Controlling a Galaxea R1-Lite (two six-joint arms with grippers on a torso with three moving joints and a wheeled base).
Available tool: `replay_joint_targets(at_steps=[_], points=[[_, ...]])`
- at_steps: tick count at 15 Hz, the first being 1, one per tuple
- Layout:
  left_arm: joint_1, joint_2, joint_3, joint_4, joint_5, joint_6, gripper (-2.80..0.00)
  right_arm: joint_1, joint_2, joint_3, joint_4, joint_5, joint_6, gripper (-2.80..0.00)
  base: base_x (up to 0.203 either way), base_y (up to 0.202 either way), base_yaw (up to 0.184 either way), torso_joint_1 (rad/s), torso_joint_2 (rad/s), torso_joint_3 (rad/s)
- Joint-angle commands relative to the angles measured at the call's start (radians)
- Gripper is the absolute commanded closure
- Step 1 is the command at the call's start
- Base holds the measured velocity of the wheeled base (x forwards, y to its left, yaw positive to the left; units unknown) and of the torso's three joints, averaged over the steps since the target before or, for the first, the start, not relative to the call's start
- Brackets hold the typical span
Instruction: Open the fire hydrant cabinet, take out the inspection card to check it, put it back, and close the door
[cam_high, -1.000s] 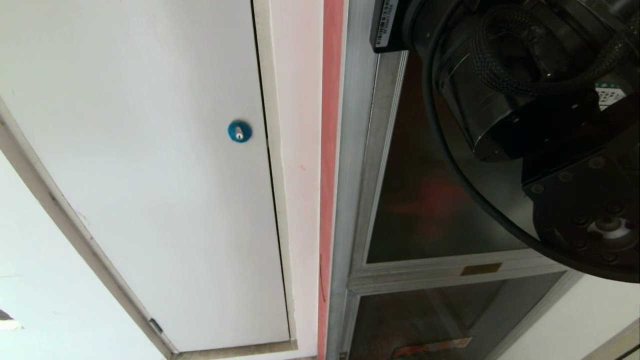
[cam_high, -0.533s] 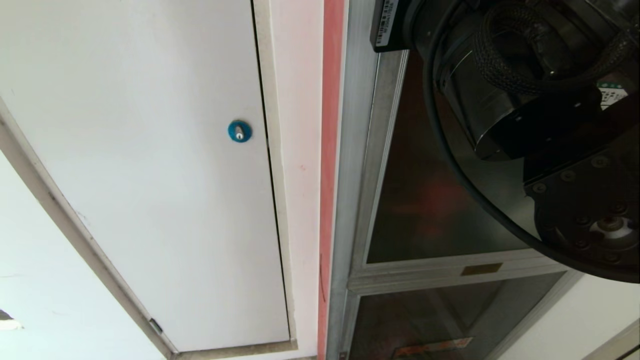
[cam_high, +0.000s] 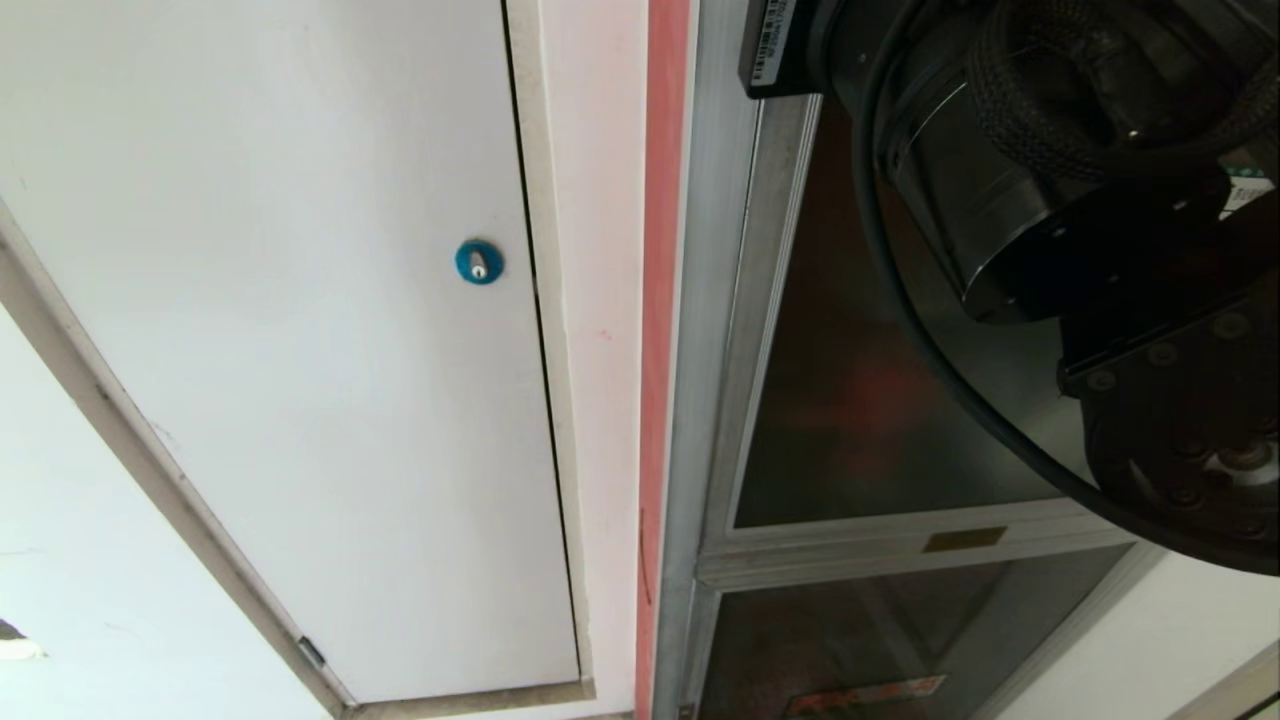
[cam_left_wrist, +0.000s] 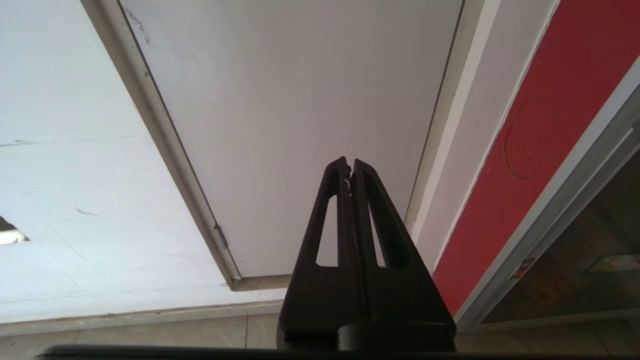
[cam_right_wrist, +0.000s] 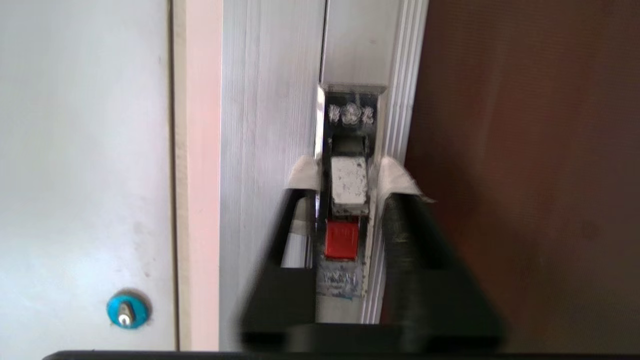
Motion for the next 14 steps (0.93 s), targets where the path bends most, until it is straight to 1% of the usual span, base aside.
replay_joint_targets(at_steps=[1, 7, 9, 14], points=[[0.0, 0.001, 0.0, 0.0, 0.0, 0.0, 0.0, 0.012, -0.012, 0.0, -0.005, -0.006, -0.007, 0.0, 0.0, 0.0, 0.0, 0.0, 0.0, 0.0], [-0.001, 0.001, 0.0, 0.0, 0.0, 0.0, 0.0, 0.024, -0.026, 0.007, -0.006, -0.014, -0.008, 0.0, 0.0, 0.0, 0.0, 0.0, 0.0, 0.0], [0.0, 0.001, 0.0, 0.0, 0.0, 0.0, 0.0, 0.037, -0.031, 0.009, -0.007, -0.029, -0.009, 0.0, 0.0, 0.0, 0.0, 0.0, 0.0, 0.0], [0.0, 0.001, 0.0, 0.0, 0.0, 0.0, 0.0, 0.061, -0.089, 0.069, -0.008, -0.046, -0.008, 0.0, 0.0, 0.0, 0.0, 0.0, 0.0, 0.0]])
